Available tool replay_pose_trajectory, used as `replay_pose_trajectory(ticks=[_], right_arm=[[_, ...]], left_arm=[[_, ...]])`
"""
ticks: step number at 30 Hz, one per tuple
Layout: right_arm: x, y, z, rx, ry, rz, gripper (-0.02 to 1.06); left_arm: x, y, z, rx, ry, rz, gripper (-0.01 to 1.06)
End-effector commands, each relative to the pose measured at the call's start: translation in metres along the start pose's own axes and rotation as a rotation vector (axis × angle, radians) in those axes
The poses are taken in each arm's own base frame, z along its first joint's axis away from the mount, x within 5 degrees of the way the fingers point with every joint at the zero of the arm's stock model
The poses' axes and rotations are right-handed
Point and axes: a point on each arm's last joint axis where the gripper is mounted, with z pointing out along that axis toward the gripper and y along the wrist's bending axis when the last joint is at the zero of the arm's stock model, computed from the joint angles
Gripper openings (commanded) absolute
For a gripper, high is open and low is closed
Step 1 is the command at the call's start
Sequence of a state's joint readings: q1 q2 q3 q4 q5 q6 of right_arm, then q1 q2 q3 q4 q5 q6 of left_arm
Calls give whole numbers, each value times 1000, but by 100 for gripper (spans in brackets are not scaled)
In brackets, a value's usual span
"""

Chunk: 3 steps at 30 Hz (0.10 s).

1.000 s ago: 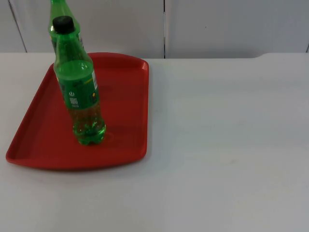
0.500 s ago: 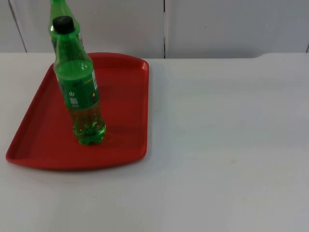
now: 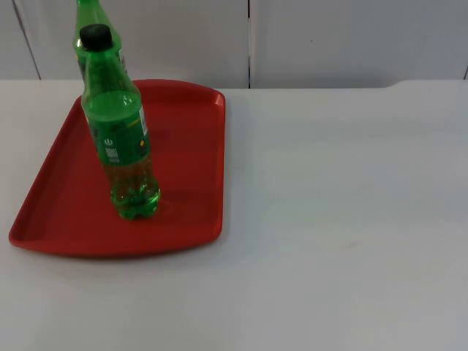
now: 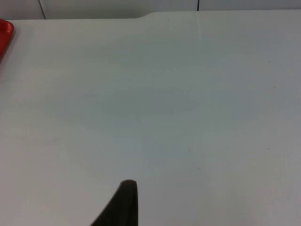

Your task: Place the bottle upright on the tray.

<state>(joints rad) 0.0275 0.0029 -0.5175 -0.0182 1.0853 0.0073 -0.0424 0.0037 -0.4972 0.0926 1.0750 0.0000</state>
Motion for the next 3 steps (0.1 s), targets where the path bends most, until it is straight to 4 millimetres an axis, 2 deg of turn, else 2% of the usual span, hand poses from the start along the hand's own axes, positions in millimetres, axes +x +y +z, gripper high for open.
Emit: replay_pose_trajectory(ticks=[1,3], right_arm=[[0,0,1,1,-6,3,105],[0,0,1,1,-6,3,105]], left_arm=[[1,0,0,-20,-1,-11,105],[1,0,0,-51,2,-28,105]])
